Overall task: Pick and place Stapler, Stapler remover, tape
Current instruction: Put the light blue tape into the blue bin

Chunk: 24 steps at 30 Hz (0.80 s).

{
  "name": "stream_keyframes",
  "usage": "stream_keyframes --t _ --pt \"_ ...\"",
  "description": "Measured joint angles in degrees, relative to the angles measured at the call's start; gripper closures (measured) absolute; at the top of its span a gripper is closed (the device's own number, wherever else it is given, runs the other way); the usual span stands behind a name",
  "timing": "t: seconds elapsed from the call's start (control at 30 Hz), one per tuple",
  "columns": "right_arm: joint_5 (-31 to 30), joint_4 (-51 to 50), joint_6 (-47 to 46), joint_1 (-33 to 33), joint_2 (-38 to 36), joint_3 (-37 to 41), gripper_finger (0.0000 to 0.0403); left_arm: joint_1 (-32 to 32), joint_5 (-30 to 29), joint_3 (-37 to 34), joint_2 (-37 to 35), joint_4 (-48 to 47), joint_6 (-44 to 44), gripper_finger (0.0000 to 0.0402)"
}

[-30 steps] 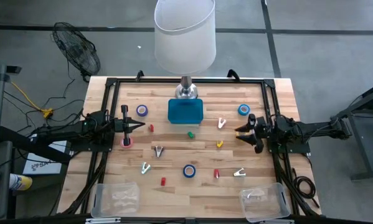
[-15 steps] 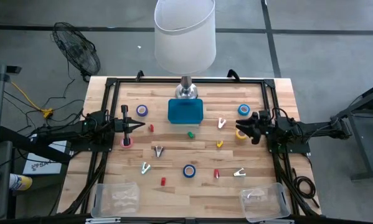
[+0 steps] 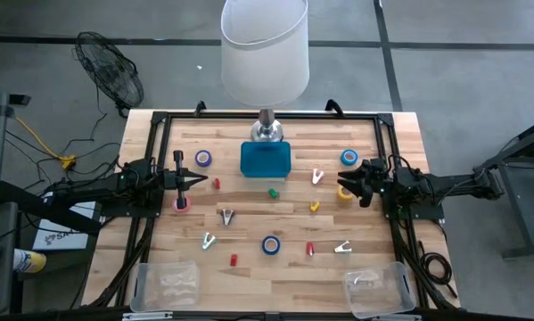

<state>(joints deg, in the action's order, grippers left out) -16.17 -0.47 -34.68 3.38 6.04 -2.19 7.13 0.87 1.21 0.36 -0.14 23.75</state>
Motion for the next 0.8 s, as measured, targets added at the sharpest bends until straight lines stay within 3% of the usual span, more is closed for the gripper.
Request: stream_keyframes --t 0.17,0.33,0.53,0.8 --pt "-1.8 -6.4 -3.4 0.0 0.0 -2.6 0.0222 0.0 0.0 0.0 0.0 0.0 0.0 0.0400" --pt "-8.0 -17.4 -7.9 0.0 1.4 -6.4 0.0222 0.0 0.0 0.0 0.0 0.0 0.0 0.0400" --pt "-16.6 -29.3 -18.1 -0.1 9.8 -13.0 0.0222 0.0 0.0 0.0 0.0 0.0 0.0 0.0400" --pt "-11.5 -36.5 -24.0 -6.7 23.7 -21.2 0.0222 0.0 0.0 0.0 0.0 0.0 0.0 0.0400"
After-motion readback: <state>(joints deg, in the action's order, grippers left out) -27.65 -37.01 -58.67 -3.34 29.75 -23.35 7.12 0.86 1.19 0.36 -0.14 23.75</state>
